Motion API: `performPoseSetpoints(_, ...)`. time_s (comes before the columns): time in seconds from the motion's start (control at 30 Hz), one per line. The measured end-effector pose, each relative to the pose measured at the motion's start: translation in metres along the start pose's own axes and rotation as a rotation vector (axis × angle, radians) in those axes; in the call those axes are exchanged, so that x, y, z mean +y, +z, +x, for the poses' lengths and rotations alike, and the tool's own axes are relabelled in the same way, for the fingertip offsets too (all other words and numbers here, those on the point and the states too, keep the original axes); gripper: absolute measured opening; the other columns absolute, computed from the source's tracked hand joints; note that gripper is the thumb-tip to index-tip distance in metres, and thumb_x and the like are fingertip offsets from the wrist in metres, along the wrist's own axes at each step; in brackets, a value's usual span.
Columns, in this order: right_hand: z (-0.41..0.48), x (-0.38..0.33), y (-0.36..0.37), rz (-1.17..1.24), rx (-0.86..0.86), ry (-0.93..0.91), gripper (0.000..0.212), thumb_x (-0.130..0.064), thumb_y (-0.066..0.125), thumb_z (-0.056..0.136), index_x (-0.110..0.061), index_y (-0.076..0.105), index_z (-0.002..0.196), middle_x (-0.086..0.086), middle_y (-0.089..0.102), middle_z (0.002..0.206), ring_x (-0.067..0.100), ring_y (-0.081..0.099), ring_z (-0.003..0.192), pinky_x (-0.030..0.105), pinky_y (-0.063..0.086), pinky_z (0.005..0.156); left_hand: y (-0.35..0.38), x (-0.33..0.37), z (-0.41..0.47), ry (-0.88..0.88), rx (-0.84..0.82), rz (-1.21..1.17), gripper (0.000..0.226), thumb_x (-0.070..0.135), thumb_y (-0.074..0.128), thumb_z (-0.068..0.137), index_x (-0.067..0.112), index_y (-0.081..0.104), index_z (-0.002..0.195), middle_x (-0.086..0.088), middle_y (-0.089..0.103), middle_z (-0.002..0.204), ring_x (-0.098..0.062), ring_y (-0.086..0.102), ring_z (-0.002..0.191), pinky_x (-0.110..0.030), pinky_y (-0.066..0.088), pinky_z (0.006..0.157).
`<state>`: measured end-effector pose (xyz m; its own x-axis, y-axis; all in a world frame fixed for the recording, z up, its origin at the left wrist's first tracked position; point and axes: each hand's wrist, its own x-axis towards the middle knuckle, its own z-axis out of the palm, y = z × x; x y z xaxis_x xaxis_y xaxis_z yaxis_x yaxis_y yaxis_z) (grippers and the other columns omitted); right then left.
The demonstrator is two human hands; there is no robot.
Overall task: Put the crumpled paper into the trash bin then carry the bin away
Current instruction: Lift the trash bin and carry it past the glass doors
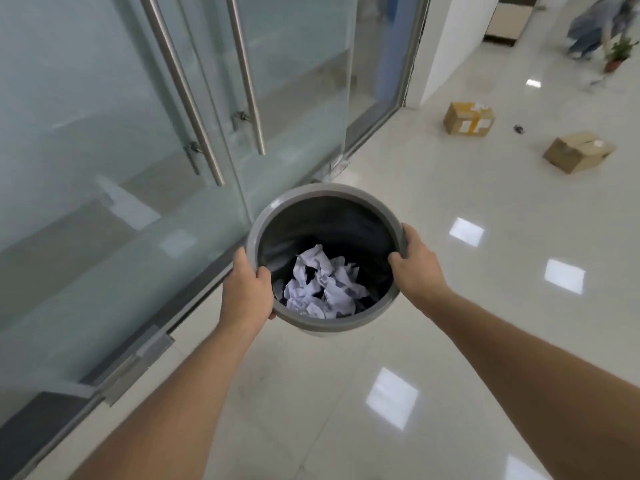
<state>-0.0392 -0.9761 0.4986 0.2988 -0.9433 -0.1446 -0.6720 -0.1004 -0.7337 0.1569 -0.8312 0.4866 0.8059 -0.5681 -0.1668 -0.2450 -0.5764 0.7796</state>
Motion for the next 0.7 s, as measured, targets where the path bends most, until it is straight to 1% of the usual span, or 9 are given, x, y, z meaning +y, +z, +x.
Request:
performPoseSetpoints(0.07,0.003,0.046,0.037,-0.02,-0.035,0.036,0.053,-0.01,0.041,0.088,-0.029,0.039,0.138,0.008,0.06,0.099,0.028,0.057,0.081,0.036,0.047,0.07,0.038,-0.044,0.002,-0.034,-0.03,0.039,0.03,0.014,0.04,0.099,0.015,0.046,0.129,-0.009,0.06,0.086,-0.029,0.064,0.062,-0.032,0.053,0.04)
performPoseSetpoints(0.13,0.005,0.098,0.075,-0.017,-0.051,0.071,0.052,-0.01,0.04,0.088,-0.028,0.039,0.137,0.008,0.06,0.097,0.028,0.056,0.079,0.035,0.045,0.069,0.076,-0.092,0.005,-0.055,-0.061,0.048,0.034,0.016,0.04,0.1,0.021,0.044,0.133,-0.01,0.062,0.09,-0.031,0.066,0.067,-0.038,0.057,0.047)
performPoseSetpoints(0.17,0.007,0.124,0.094,-0.016,-0.053,0.086,0.052,-0.009,0.04,0.088,-0.028,0.039,0.136,0.008,0.06,0.096,0.029,0.056,0.079,0.035,0.045,0.068,0.096,-0.117,0.008,-0.062,-0.072,0.048,0.035,0.017,0.04,0.101,0.022,0.044,0.135,-0.01,0.063,0.092,-0.031,0.067,0.07,-0.038,0.058,0.048)
performPoseSetpoints(0.23,0.013,0.175,0.133,-0.024,-0.062,0.124,0.054,-0.008,0.04,0.087,-0.028,0.038,0.137,0.009,0.061,0.095,0.03,0.056,0.079,0.035,0.045,0.068,0.138,-0.164,0.013,-0.082,-0.09,0.051,0.036,0.016,0.04,0.101,0.022,0.043,0.137,-0.009,0.063,0.09,-0.03,0.067,0.071,-0.036,0.056,0.047)
performPoseSetpoints(0.3,0.019,0.227,0.173,-0.028,-0.075,0.158,0.055,-0.009,0.039,0.087,-0.029,0.037,0.138,0.011,0.063,0.095,0.03,0.059,0.078,0.036,0.047,0.067,0.18,-0.211,0.02,-0.094,-0.108,0.067,0.037,0.016,0.04,0.102,0.022,0.043,0.138,-0.004,0.06,0.089,-0.026,0.065,0.07,-0.033,0.054,0.046)
performPoseSetpoints(0.43,0.029,0.32,0.246,-0.054,-0.085,0.194,0.054,-0.011,0.039,0.087,-0.029,0.035,0.138,0.015,0.064,0.096,0.034,0.06,0.08,0.04,0.052,0.07,0.256,-0.301,0.031,-0.109,-0.121,0.091,0.042,0.016,0.041,0.102,0.022,0.041,0.143,-0.012,0.062,0.102,-0.023,0.064,0.069,-0.031,0.053,0.044)
performPoseSetpoints(0.53,0.037,0.377,0.292,-0.056,-0.081,0.205,0.052,-0.011,0.039,0.087,-0.028,0.036,0.136,0.016,0.065,0.094,0.035,0.061,0.079,0.043,0.054,0.07,0.303,-0.357,0.042,-0.107,-0.13,0.106,0.042,0.016,0.041,0.101,0.022,0.042,0.143,-0.013,0.062,0.102,-0.026,0.065,0.068,-0.031,0.052,0.042)
performPoseSetpoints(0.6,0.043,0.408,0.317,-0.045,-0.073,0.208,0.049,-0.012,0.038,0.087,-0.029,0.037,0.133,0.016,0.065,0.093,0.035,0.062,0.078,0.047,0.057,0.071,0.33,-0.387,0.049,-0.106,-0.141,0.108,0.041,0.016,0.042,0.1,0.022,0.044,0.141,-0.011,0.063,0.099,-0.028,0.066,0.07,-0.037,0.057,0.046)
performPoseSetpoints(0.7,0.05,0.446,0.35,-0.023,-0.077,0.209,0.048,-0.012,0.037,0.086,-0.031,0.037,0.129,0.013,0.065,0.089,0.032,0.063,0.076,0.049,0.058,0.07,0.361,-0.425,0.058,-0.114,-0.143,0.099,0.041,0.016,0.042,0.098,0.024,0.045,0.138,-0.005,0.062,0.092,-0.033,0.068,0.075,-0.048,0.063,0.06)
